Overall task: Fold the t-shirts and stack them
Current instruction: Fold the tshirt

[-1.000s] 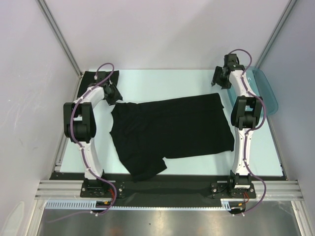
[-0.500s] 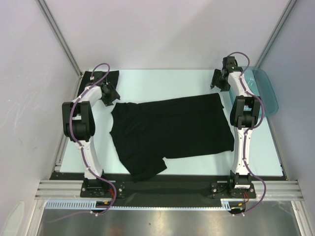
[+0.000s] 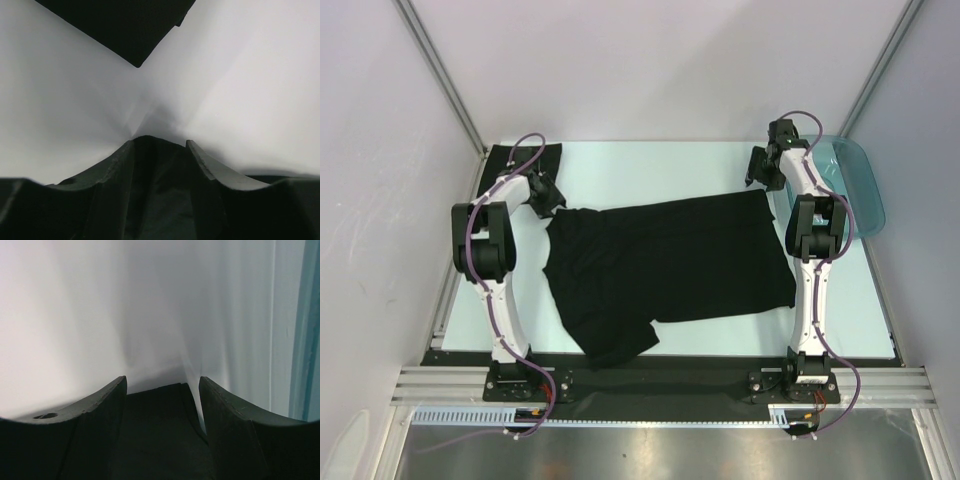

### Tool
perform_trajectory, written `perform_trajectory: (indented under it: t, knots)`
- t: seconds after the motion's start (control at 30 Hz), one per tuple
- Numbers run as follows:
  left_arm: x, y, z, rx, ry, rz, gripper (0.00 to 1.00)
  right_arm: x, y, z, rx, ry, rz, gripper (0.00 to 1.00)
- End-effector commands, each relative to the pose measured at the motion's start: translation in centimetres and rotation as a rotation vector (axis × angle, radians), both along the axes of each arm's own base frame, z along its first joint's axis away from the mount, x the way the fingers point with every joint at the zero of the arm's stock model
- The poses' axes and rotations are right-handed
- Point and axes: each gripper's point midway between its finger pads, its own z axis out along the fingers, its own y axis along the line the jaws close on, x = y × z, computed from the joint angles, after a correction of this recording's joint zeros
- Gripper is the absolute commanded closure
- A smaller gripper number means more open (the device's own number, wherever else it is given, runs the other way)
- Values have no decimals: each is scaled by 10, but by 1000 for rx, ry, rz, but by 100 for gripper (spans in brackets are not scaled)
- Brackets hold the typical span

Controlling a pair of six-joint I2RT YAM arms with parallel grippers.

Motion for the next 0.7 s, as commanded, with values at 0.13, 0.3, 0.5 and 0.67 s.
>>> perform_trajectory:
  t: [0.13, 0.3, 0.5, 0.67]
  knots:
    - [12, 7, 8, -12, -35, 33, 77, 0, 1, 16, -26, -21, 14, 35]
    - [5, 31, 16, 54, -53, 81, 96, -2, 0, 20, -28, -20, 11, 34]
    - [-4, 52, 29, 109, -86, 124, 100, -6, 0, 11, -30, 0, 15, 32]
    - [-7, 63, 30, 124, -78, 142, 100, -3, -4, 10, -49, -4, 2, 32]
